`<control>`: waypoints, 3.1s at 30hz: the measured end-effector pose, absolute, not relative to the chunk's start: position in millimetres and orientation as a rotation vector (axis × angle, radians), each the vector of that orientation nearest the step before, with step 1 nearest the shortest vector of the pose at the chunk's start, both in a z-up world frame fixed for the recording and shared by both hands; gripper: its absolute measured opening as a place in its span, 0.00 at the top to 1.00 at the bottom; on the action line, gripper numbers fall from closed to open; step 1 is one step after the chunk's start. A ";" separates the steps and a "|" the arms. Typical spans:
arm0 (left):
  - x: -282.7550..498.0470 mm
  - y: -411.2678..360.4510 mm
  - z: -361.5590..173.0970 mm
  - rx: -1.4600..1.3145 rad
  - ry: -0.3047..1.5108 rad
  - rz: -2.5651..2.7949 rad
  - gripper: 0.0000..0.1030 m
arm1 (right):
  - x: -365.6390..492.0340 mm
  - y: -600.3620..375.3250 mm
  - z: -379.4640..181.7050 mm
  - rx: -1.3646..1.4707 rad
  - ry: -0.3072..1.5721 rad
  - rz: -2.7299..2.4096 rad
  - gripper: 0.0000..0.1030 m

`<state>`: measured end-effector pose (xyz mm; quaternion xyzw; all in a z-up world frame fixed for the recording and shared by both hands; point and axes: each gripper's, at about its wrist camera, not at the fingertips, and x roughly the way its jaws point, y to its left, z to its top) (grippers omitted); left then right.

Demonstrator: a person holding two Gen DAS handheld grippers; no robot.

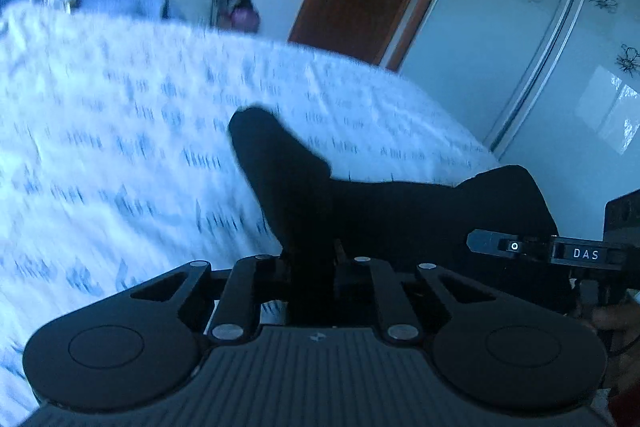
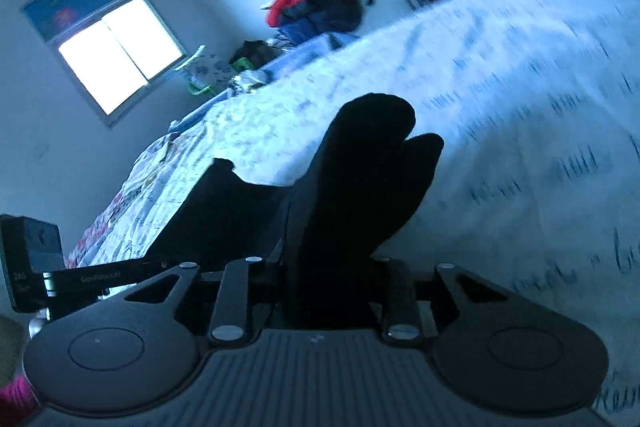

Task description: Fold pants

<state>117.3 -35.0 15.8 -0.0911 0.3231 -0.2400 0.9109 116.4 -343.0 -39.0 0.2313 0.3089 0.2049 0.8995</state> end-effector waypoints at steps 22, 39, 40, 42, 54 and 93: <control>232.0 32.1 -3.8 -0.050 0.696 -0.204 0.62 | 281.3 -262.9 -68.7 0.439 0.748 0.411 0.56; 149.4 -0.3 4.7 0.065 0.664 -0.132 0.54 | 180.0 -224.8 -43.2 -0.017 0.610 0.372 0.51; 148.1 -3.0 1.2 0.096 0.657 -0.106 0.54 | 180.8 -223.3 -48.0 -0.032 0.615 0.344 0.51; 140.6 -3.7 3.9 0.109 0.641 -0.094 0.56 | 175.9 -227.0 -45.4 0.013 0.603 0.307 0.49; 119.3 -4.8 10.8 0.034 0.667 -0.070 0.32 | 151.8 -220.9 -35.1 0.064 0.555 0.256 0.48; 63.1 -27.2 -22.3 0.007 0.757 -0.021 0.10 | 75.4 -179.0 -51.7 0.109 0.667 0.213 0.22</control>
